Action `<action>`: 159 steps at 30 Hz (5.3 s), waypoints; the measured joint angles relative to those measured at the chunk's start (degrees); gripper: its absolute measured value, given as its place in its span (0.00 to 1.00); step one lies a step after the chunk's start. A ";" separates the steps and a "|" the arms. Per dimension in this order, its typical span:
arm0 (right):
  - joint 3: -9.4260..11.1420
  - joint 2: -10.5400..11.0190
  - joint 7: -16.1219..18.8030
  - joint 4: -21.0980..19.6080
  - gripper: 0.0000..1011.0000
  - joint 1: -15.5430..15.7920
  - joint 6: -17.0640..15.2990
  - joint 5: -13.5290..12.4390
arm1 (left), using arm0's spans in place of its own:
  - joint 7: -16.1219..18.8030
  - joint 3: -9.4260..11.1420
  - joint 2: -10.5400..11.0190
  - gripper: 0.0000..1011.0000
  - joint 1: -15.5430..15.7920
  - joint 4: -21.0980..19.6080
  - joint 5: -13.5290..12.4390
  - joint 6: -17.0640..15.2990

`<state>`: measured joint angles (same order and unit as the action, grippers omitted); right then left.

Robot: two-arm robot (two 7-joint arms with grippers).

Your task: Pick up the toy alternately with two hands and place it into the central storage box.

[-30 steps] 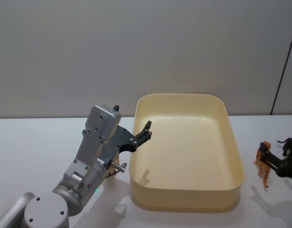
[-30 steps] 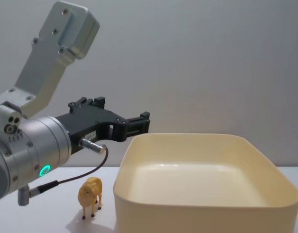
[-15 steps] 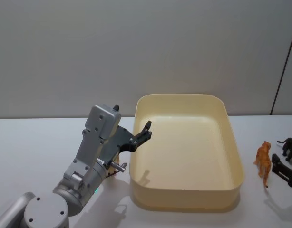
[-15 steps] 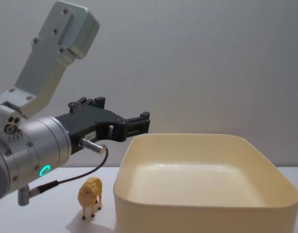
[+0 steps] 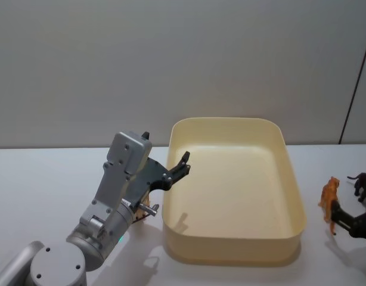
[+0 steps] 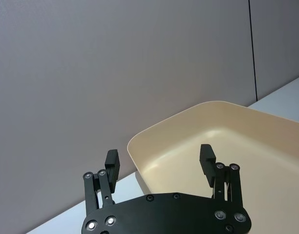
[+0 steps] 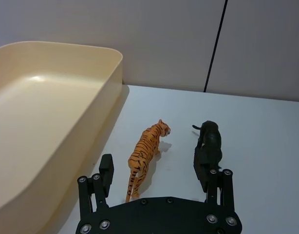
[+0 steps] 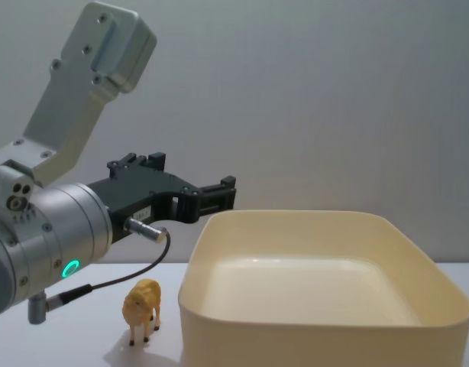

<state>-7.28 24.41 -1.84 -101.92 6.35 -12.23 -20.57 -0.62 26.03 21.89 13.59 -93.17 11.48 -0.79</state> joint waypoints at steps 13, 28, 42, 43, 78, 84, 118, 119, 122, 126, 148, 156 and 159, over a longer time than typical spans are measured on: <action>-2.10 -4.26 2.04 7.93 0.99 -6.82 -2.07 3.36 | 0.00 0.00 0.00 0.99 0.00 0.00 0.00 0.00; -3.91 -7.78 3.47 15.02 0.82 -12.43 -3.40 6.47 | 0.00 0.00 0.00 0.99 0.00 0.00 0.00 0.00; -4.39 -8.76 3.86 17.00 0.40 -13.99 -3.76 7.39 | 0.00 0.00 0.00 0.99 0.00 0.00 0.00 0.00; -4.40 -8.78 3.87 17.04 0.36 -14.03 -3.76 7.43 | 0.00 0.00 0.00 0.99 0.00 0.00 0.00 0.00; -2.81 -8.47 7.77 11.60 0.30 -17.02 2.88 8.08 | 0.00 0.00 0.00 0.99 0.00 0.00 0.00 0.00; -3.39 -9.69 12.03 13.39 0.30 -20.07 2.62 7.66 | 0.00 0.00 0.00 0.99 0.00 0.00 0.00 0.00; -6.50 -15.68 26.31 28.75 0.99 -34.12 1.35 7.31 | 0.00 0.00 0.00 0.99 0.00 0.00 0.00 0.00; -6.37 -15.46 26.09 28.19 0.99 -33.73 1.31 7.24 | 0.00 0.00 0.00 0.99 0.00 0.00 0.00 0.00; -5.71 -14.33 24.60 25.53 0.99 -31.83 1.08 6.75 | 0.00 0.00 0.00 0.99 0.00 0.00 0.00 0.00; -4.68 -12.69 22.41 21.81 0.99 -28.98 0.75 5.92 | 0.00 0.00 0.00 0.99 0.00 0.00 0.00 0.00; 4.99 -1.20 7.02 2.36 0.99 -7.16 0.30 -2.50 | 0.00 0.00 0.00 0.99 0.00 0.00 0.00 0.00; 7.92 1.04 3.32 -0.07 0.99 -1.49 0.37 -4.79 | 0.00 0.00 0.00 0.99 0.00 0.00 0.00 0.00; 8.44 1.42 2.81 -0.30 0.99 -0.61 0.35 -5.17 | 0.00 0.00 0.00 0.99 0.00 0.00 0.00 0.00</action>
<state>1.15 25.84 0.97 -102.22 5.74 -11.88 -25.75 -0.63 26.02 21.89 13.59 -93.17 11.48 -0.79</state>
